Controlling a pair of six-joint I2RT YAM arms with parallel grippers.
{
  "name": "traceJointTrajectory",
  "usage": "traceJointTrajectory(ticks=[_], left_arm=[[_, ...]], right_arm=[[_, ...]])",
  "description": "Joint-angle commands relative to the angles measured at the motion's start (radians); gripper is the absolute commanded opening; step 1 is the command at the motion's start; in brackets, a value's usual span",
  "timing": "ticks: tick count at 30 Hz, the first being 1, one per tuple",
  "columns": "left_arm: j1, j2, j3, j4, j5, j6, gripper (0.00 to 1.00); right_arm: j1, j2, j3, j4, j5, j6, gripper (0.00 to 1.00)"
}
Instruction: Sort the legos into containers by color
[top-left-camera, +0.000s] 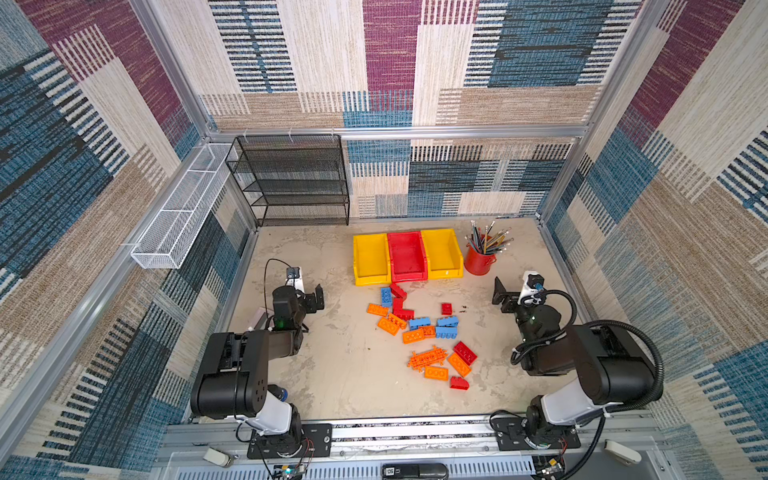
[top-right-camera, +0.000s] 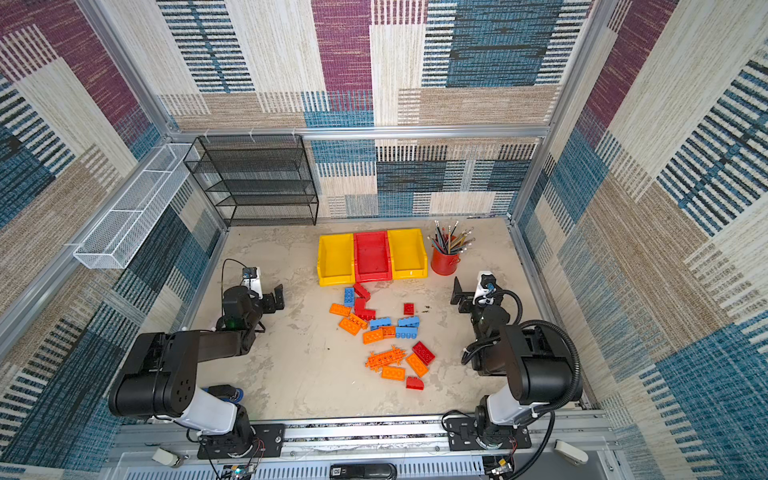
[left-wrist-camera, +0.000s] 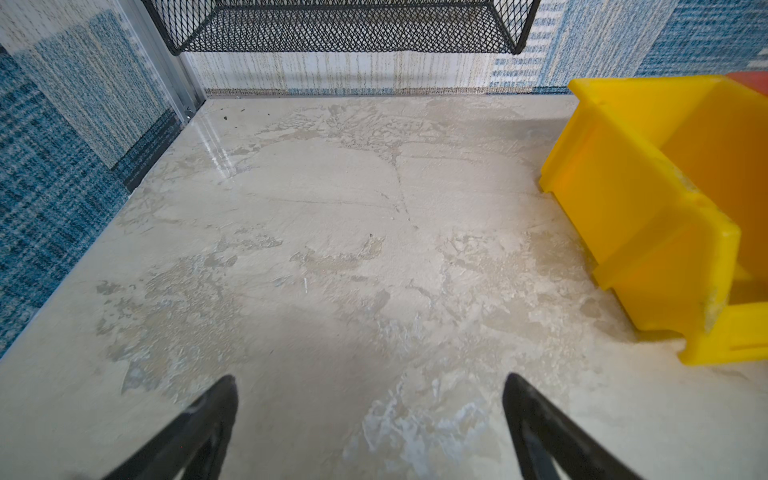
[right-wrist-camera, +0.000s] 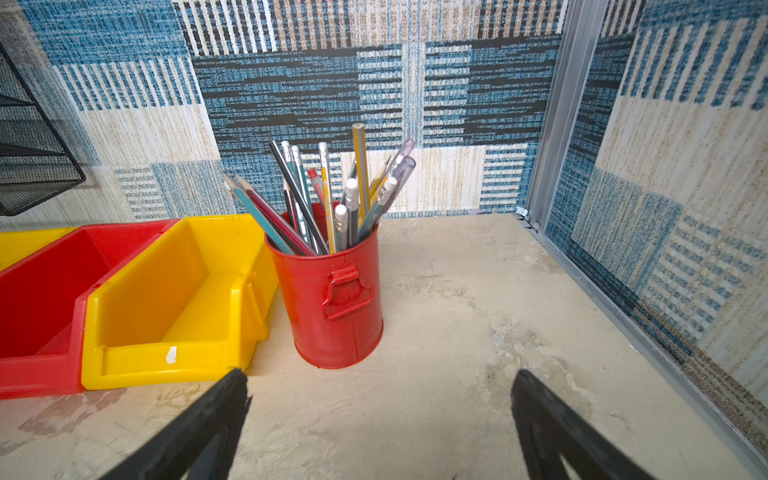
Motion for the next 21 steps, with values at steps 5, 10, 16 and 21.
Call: traceJointTrajectory(ticks=[5,10,16,21], left_arm=[[0.001,-0.001,0.001,0.016,0.004,-0.001,0.98],[0.000,-0.004,0.004,0.009,0.005,-0.001,1.00],[0.001,-0.004,0.004,0.009,0.005,-0.002,1.00],[0.001,-0.004,0.003,0.008,0.006,-0.001,1.00]], right_arm=[[0.001,-0.003,-0.002,0.034,0.008,0.006,0.99],[0.001,-0.003,-0.002,0.034,0.007,0.006,0.99],[0.001,-0.004,-0.002,0.033,0.008,0.006,0.99],[0.001,-0.003,-0.002,0.033,0.007,0.006,0.99]])
